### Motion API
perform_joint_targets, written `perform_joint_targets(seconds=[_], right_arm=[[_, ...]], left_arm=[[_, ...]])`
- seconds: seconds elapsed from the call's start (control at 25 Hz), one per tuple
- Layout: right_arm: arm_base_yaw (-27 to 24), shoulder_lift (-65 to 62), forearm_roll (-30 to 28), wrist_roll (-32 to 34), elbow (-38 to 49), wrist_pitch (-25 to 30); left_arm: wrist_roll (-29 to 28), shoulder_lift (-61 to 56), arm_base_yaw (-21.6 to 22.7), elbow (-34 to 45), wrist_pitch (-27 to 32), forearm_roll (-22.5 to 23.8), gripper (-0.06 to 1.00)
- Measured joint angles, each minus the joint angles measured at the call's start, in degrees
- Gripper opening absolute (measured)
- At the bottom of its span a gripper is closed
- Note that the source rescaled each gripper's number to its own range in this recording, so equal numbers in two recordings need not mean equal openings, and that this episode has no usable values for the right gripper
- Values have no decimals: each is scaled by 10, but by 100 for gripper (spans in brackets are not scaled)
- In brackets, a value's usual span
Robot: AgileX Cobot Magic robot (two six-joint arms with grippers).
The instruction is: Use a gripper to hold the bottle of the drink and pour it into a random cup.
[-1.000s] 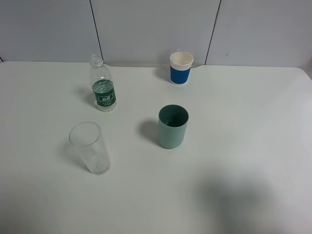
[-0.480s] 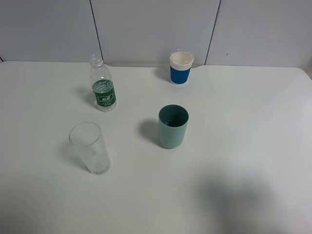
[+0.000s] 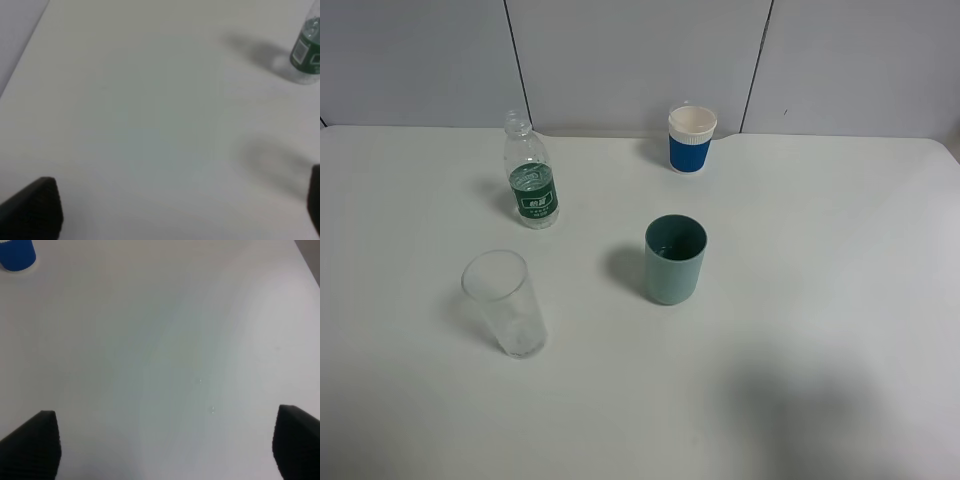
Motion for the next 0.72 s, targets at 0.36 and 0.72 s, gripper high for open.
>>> perform_joint_targets(seconds=[0.36, 0.72], right_arm=[[0, 0, 0, 0, 0, 0], [0, 0, 0, 0, 0, 0]], left_arm=[[0, 0, 0, 0, 0, 0, 100], [0, 0, 0, 0, 0, 0, 100]])
